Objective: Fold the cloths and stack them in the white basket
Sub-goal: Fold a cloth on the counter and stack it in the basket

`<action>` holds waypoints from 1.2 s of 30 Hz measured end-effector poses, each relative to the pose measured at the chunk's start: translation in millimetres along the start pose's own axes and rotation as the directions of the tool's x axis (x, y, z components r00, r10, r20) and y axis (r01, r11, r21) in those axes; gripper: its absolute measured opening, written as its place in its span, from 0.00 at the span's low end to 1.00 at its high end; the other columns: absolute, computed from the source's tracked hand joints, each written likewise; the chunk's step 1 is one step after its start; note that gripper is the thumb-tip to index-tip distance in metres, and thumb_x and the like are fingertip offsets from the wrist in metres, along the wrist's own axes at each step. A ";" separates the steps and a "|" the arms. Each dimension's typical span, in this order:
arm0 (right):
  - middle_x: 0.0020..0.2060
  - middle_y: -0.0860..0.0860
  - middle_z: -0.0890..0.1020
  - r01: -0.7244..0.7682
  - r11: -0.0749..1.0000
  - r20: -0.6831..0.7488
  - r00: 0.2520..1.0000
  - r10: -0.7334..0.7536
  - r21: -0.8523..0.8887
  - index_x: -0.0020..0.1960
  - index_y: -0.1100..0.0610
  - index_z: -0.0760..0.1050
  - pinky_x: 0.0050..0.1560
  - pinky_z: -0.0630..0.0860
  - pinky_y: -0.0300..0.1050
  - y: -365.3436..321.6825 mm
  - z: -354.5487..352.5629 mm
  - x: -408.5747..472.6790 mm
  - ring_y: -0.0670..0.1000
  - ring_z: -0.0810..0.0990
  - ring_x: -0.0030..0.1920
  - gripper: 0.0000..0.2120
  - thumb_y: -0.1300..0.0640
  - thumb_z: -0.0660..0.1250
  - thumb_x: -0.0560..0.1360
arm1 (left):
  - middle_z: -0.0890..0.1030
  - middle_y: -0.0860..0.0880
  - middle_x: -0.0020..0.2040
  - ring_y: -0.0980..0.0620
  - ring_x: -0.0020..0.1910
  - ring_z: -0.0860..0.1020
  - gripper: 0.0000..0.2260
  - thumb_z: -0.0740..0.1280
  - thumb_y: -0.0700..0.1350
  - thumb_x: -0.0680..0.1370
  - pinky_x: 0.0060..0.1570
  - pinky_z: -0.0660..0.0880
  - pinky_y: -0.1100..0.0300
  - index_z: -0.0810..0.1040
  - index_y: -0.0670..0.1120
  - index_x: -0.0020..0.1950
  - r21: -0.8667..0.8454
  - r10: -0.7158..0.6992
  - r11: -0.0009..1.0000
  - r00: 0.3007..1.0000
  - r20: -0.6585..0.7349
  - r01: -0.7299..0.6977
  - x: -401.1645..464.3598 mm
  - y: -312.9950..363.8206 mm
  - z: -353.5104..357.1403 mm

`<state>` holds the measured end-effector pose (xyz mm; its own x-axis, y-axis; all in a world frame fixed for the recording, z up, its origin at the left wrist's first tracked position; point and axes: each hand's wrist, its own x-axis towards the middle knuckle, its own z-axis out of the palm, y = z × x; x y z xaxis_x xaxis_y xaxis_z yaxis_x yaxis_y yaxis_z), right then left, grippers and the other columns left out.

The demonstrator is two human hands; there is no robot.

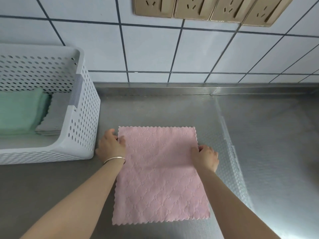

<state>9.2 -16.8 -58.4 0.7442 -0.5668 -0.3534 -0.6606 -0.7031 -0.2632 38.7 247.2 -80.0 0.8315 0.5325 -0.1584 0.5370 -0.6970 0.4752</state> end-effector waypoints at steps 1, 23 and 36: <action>0.56 0.53 0.78 0.006 1.000 0.002 1.000 -0.006 -0.018 0.57 0.55 0.77 0.60 0.66 0.50 -2.9 -0.2 4.8 0.56 0.70 0.60 0.16 0.52 0.57 0.76 | 0.81 0.47 0.54 0.42 0.55 0.76 0.15 0.65 0.47 0.75 0.53 0.71 0.49 0.72 0.47 0.60 -0.004 -0.014 1.000 1.000 0.005 0.014 3.9 2.5 0.7; 0.75 0.49 0.40 0.479 0.836 0.115 0.877 -0.466 -0.267 0.73 0.54 0.33 0.74 0.34 0.43 83.4 35.2 -76.5 0.47 0.37 0.75 0.39 0.32 0.24 0.69 | 0.66 0.44 0.72 0.54 0.76 0.40 0.31 0.44 0.59 0.78 0.69 0.42 0.48 0.64 0.38 0.70 0.410 0.453 0.693 0.801 0.393 -0.593 -101.3 -73.7 -1.8; 0.56 0.51 0.81 0.885 0.434 0.173 0.461 -0.871 -0.170 0.58 0.53 0.69 0.53 0.78 0.44 109.6 13.7 -124.2 0.52 0.81 0.56 0.20 0.50 0.61 0.67 | 0.76 0.50 0.59 0.49 0.61 0.68 0.24 0.60 0.56 0.62 0.51 0.77 0.51 0.79 0.48 0.53 0.151 0.752 0.373 0.394 0.529 -0.915 -145.7 -75.3 -27.2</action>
<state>-157.0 -17.6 -55.7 0.9008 0.4252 -0.0886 0.3883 -0.8798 -0.2742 -126.8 235.1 -69.1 0.8065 -0.5684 -0.1630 -0.5393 -0.8201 0.1914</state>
